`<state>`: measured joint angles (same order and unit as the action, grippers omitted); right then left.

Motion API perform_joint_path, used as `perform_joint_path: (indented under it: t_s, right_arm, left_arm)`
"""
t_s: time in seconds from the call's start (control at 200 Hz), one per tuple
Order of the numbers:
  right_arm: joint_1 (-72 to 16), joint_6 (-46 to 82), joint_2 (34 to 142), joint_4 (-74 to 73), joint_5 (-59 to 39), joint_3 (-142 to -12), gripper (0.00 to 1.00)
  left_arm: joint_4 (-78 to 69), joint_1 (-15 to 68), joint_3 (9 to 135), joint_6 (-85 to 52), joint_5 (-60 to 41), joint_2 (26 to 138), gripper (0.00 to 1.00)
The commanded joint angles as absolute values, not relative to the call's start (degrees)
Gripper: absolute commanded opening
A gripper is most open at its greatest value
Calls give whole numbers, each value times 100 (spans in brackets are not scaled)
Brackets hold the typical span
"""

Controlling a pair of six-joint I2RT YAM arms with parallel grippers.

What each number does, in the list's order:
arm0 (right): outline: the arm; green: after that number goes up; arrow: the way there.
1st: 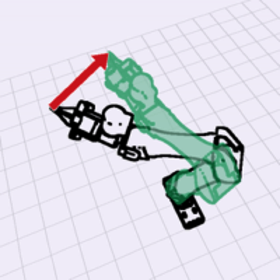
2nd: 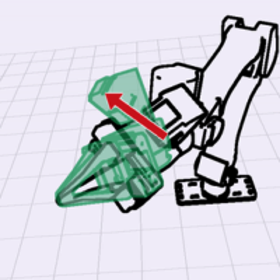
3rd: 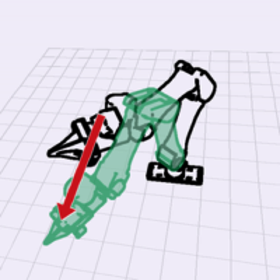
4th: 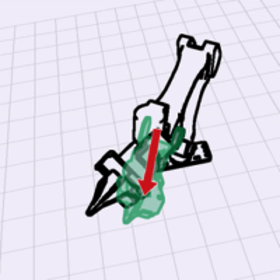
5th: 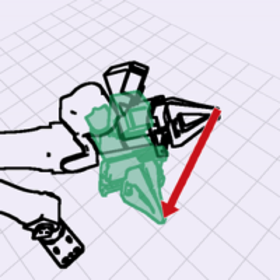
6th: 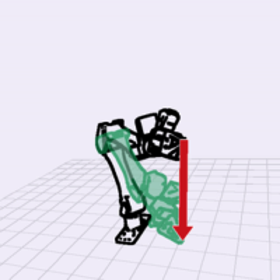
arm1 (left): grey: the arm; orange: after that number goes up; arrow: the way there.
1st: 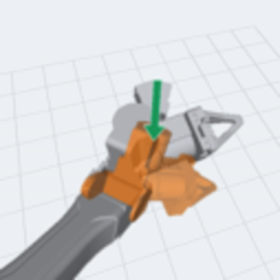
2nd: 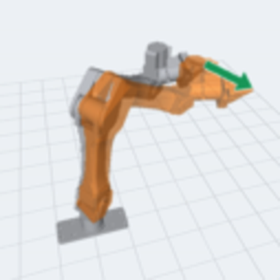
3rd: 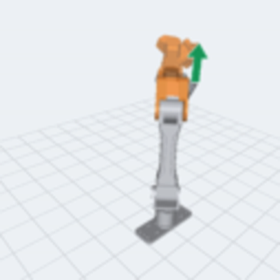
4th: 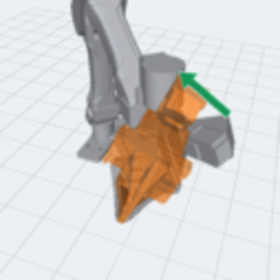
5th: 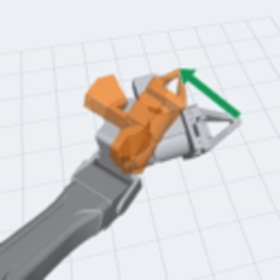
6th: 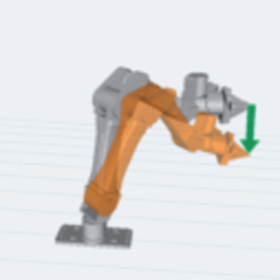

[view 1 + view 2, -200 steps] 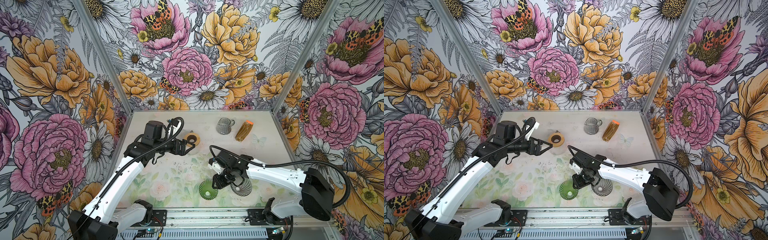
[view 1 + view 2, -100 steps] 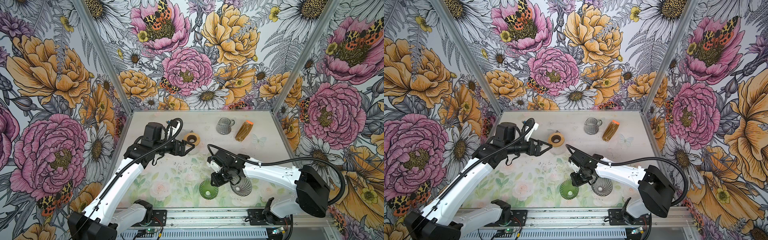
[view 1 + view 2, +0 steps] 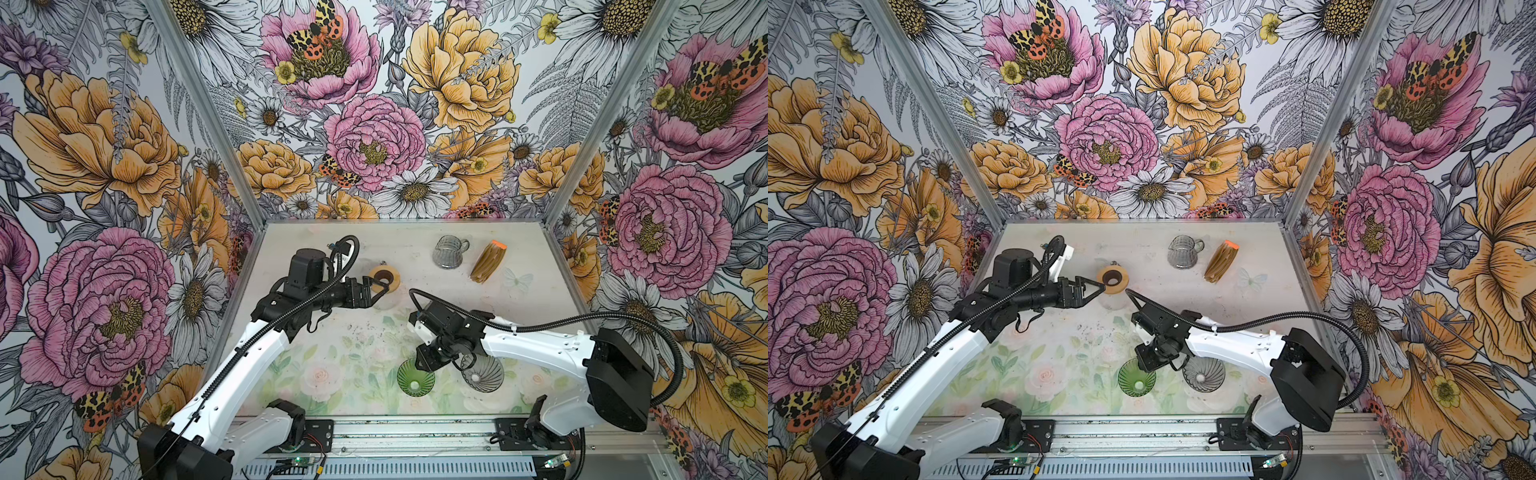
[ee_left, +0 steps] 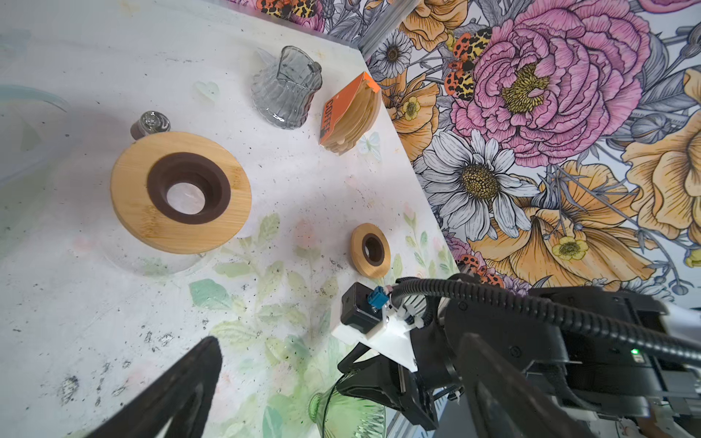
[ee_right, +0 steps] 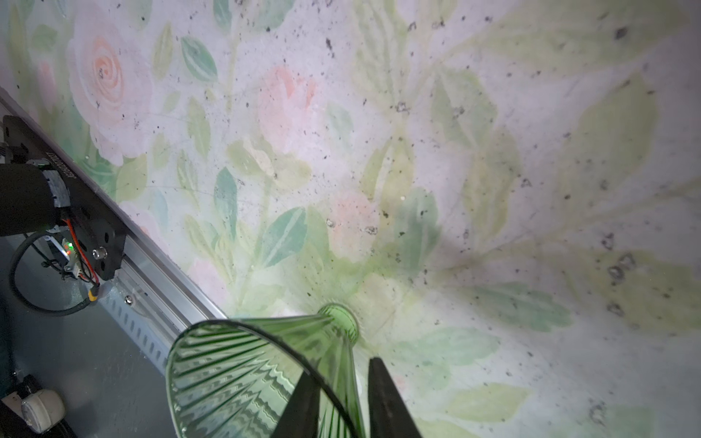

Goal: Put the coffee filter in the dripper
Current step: 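Close the right gripper on the rim of the green cone, then lift the green cone with the right gripper while the left holds the ring, then carry the green cone over the bamboo ring held by the left gripper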

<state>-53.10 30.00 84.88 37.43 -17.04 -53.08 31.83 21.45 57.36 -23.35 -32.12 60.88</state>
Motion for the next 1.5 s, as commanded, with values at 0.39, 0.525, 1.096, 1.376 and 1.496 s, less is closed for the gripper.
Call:
perform_joint_path:
  t_s: [0.39, 0.525, 1.096, 1.376, 1.496]
  right_arm:
    - [-5344, 3464, 8235, 3353, -1208, -5250, 12]
    - [-5327, 3661, 8045, 3147, -963, -5189, 8]
    - [-4218, 3879, 7656, 3202, -1066, -6169, 3]
    - [-3613, 3613, 8440, 3860, -1204, -7862, 4]
    - [-3486, 3578, 8927, 4146, -1200, -8605, 4]
  left_arm:
    - [2116, 2323, 5404, -3522, -2670, 6057, 99]
    - [1945, 2442, 5414, -3586, -2504, 6165, 99]
    - [2077, 2364, 6038, -3502, -2325, 6637, 99]
    - [2613, 2037, 6685, -3575, -2110, 7023, 99]
    - [2615, 2000, 6929, -3646, -2240, 7141, 99]
